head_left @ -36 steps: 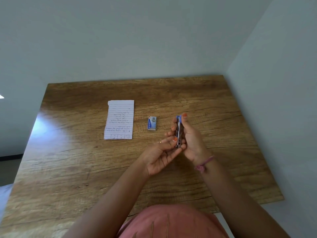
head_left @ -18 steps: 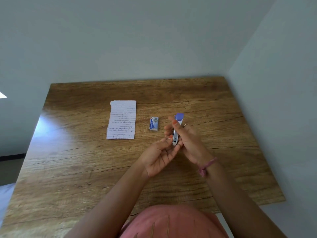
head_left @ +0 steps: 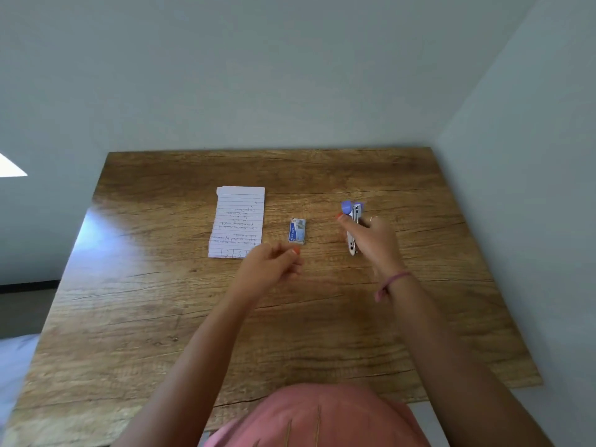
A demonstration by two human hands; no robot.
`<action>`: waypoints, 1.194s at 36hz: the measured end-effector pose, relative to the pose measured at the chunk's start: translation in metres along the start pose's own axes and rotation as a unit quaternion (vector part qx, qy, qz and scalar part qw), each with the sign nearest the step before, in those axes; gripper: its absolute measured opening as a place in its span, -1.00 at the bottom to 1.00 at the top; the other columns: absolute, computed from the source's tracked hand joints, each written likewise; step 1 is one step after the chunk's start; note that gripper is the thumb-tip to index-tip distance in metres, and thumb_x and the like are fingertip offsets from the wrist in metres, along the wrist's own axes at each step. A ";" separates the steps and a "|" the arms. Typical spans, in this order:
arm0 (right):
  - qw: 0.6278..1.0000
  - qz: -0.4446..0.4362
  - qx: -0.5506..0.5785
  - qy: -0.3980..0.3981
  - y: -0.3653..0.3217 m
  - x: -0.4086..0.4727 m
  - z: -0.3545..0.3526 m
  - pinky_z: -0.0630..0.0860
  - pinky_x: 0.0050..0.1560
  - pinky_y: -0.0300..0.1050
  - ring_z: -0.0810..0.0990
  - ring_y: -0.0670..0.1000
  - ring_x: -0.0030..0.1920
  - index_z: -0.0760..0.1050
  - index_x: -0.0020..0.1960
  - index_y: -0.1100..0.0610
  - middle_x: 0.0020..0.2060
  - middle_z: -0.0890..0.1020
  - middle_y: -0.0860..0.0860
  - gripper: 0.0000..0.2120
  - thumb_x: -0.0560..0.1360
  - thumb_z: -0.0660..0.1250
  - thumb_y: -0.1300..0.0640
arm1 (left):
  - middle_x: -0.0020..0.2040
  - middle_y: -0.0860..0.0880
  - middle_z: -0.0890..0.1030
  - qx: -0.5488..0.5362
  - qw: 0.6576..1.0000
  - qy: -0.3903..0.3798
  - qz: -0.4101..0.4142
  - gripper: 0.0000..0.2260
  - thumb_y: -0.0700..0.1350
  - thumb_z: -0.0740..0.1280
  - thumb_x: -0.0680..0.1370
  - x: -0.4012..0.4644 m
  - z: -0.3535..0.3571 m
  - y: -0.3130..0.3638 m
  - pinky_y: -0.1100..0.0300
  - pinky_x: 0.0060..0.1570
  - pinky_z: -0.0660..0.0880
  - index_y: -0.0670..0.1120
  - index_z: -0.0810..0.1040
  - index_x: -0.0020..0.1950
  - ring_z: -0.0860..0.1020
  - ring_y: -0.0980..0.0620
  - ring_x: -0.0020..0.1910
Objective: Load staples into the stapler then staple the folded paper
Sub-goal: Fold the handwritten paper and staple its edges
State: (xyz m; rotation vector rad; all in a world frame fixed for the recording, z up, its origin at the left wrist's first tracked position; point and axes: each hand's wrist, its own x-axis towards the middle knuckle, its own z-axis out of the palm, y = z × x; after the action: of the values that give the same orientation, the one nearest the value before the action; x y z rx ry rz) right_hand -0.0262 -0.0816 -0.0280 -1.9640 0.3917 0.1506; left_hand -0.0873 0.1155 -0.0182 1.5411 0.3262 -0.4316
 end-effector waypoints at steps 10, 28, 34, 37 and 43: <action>0.949 -0.086 -0.300 0.047 0.002 0.024 0.008 0.28 -0.46 -0.14 0.40 -0.01 -0.46 0.39 -0.41 0.12 -0.50 0.42 -0.01 -0.53 0.49 0.32 -0.20 | -0.16 -0.06 0.65 -0.002 0.989 0.136 0.056 -0.86 -0.26 0.26 0.61 0.016 -0.056 0.009 0.32 -0.26 0.57 -0.15 0.59 0.08 0.62 0.13 -0.28; 0.923 -0.108 -0.368 0.036 0.015 0.033 0.024 0.18 -0.49 -0.24 0.41 -0.12 -0.42 0.42 -0.24 0.08 -0.41 0.44 -0.06 -0.51 0.43 0.25 -0.37 | 0.05 -0.07 0.63 0.245 0.925 0.280 0.074 -0.74 -0.08 0.29 0.59 0.037 -0.089 0.003 0.04 0.02 0.52 -0.13 0.56 0.24 0.56 -0.02 0.04; 0.957 -0.104 -0.272 0.001 0.018 0.027 0.019 0.34 -0.42 -0.24 0.55 -0.07 -0.32 0.50 -0.15 0.07 -0.30 0.58 -0.01 -0.58 0.47 0.27 -0.31 | 0.41 -0.27 0.29 0.336 0.900 0.277 0.000 -0.36 0.17 0.31 0.54 0.040 -0.080 0.001 -0.16 0.40 0.23 -0.24 0.32 0.44 0.23 -0.23 0.43; 0.974 -0.096 -0.205 -0.001 0.020 0.022 0.013 0.36 -0.39 -0.25 0.54 -0.13 -0.33 0.48 -0.22 -0.04 -0.34 0.59 -0.07 -0.73 0.52 0.28 -0.21 | 0.47 -0.33 0.18 0.395 0.878 0.268 -0.029 -0.21 0.27 0.31 0.49 0.042 -0.073 0.000 -0.16 0.41 0.12 -0.31 0.26 0.45 0.12 -0.28 0.47; 0.983 -0.118 -0.136 0.033 0.033 0.019 0.004 0.41 -0.45 -0.36 0.56 -0.12 -0.35 0.56 -0.12 0.04 -0.34 0.61 -0.08 -0.76 0.57 0.26 -0.08 | 0.34 -0.32 0.31 0.413 0.868 0.271 -0.047 -0.23 0.22 0.48 0.37 0.046 -0.060 0.003 -0.05 0.35 0.20 -0.32 0.36 0.31 0.26 -0.26 0.35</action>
State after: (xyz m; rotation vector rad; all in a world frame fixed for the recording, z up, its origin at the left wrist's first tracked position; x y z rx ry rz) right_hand -0.0190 -0.0939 -0.0639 -2.2717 0.1858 -0.0156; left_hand -0.0409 0.1728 -0.0379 2.5029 0.7170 -0.1982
